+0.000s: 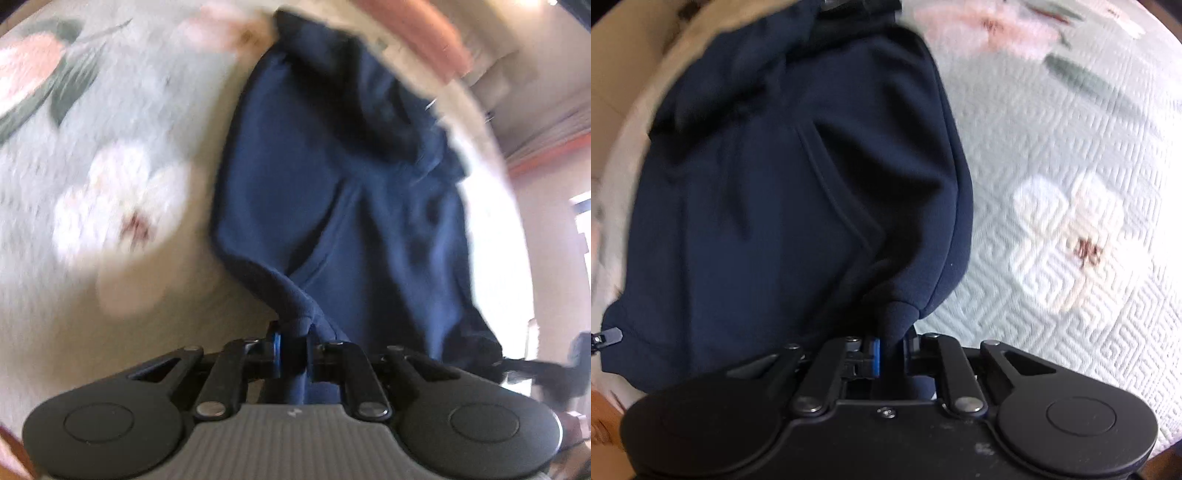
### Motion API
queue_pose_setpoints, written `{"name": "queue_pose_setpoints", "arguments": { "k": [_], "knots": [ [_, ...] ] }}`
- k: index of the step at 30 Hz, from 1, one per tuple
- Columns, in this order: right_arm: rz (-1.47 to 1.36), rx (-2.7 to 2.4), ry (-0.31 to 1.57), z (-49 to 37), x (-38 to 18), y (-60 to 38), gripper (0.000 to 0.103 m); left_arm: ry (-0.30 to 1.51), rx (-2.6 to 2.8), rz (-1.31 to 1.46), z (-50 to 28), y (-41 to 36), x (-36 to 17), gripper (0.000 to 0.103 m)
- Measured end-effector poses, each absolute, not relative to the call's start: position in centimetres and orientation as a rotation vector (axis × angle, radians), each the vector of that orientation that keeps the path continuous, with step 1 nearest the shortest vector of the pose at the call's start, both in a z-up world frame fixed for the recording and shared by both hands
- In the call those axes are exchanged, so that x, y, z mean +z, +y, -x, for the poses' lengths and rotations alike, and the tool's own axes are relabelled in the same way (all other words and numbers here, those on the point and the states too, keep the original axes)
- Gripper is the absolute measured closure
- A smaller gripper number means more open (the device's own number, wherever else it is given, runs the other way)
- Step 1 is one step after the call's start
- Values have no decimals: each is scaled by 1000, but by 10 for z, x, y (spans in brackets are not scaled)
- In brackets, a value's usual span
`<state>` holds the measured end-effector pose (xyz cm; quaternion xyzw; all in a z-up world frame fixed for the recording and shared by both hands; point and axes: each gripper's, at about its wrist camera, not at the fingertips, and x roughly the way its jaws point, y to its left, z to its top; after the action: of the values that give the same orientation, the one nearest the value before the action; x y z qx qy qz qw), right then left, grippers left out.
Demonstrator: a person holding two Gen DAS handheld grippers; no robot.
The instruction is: Fold large clothes
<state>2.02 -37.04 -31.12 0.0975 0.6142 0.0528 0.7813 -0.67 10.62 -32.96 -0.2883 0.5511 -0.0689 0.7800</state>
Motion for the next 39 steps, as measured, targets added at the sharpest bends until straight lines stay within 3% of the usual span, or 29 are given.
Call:
{"name": "queue_pose_setpoints", "arguments": {
  "k": [7, 12, 14, 15, 16, 18, 21, 27, 32, 36, 39],
  "knots": [
    [-296, 99, 1113, -100, -236, -373, 90, 959, -272, 662, -77, 136, -255, 90],
    [-298, 86, 926, -201, -218, -362, 89, 805, -267, 662, -181, 159, -243, 88],
    [-290, 68, 890, -246, -224, -351, 78, 751, -212, 580, -220, 160, -246, 81],
    [-305, 48, 883, -257, -227, -358, 55, 760, -173, 561, -238, 160, -253, 74],
    [-318, 11, 874, -265, -231, -356, 37, 772, -138, 563, -250, 164, -261, 73],
    [-321, -8, 849, -268, -224, -368, 31, 769, -120, 601, -255, 176, -270, 68],
    [-224, 24, 848, -250, -230, -373, 29, 798, -129, 616, -251, 185, -284, 54],
    [7, 93, 901, -284, -262, -352, 29, 890, -246, 465, -279, 178, -300, 53],
    [315, 241, 904, -321, -289, -320, 27, 981, -332, 72, -306, 138, -303, 52],
    [562, 406, 937, -338, -319, -297, 27, 1024, -390, -54, -329, 121, -314, 52],
    [734, 424, 843, -344, -336, -276, 29, 1036, -375, -74, -352, 116, -324, 52]
  ]
}}
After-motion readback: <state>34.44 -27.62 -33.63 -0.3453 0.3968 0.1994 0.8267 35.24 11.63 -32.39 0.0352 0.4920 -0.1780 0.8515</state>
